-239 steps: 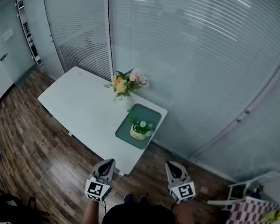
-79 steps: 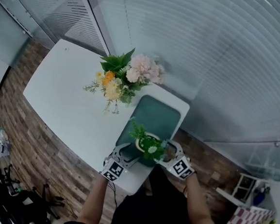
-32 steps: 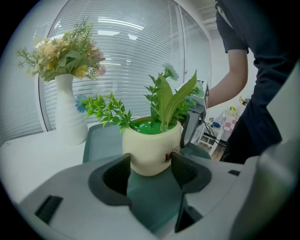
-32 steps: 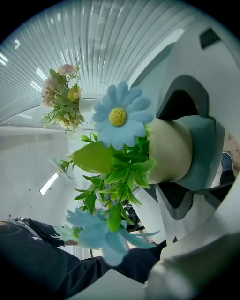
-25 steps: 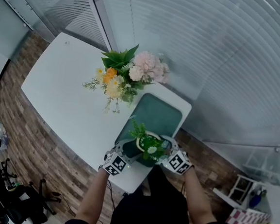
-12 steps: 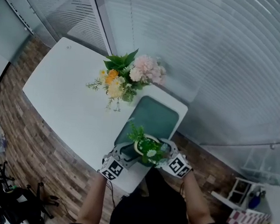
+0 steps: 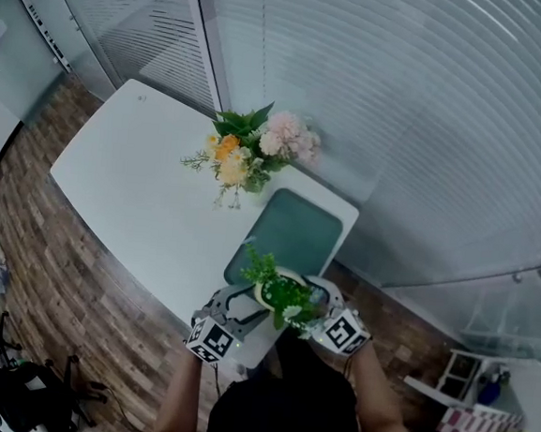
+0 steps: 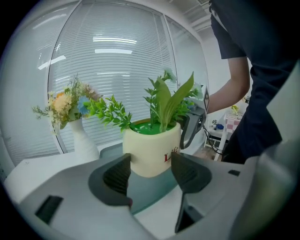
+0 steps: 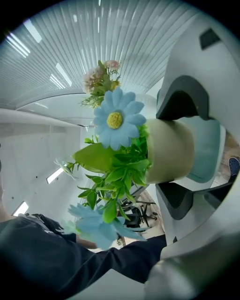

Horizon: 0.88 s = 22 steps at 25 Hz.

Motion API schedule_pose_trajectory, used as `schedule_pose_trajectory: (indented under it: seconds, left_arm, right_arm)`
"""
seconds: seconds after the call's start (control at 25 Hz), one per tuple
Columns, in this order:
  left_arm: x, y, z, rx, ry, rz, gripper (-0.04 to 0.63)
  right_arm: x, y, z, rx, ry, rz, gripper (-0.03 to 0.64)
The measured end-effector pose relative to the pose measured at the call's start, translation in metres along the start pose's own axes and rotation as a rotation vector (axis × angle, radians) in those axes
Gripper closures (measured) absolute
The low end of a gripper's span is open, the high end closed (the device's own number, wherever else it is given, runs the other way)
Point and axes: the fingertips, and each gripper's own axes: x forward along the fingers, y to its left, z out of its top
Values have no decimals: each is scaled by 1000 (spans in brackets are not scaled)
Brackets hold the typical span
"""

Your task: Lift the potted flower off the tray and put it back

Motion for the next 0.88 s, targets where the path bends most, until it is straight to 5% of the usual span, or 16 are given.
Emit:
schedule_pose_trajectory:
  seconds: [0.88]
  left_arm:
    - [-89,-52,18,67,-79,-13,325]
  right_arm:
    - [-31,91,54,-60,-4,-114,230]
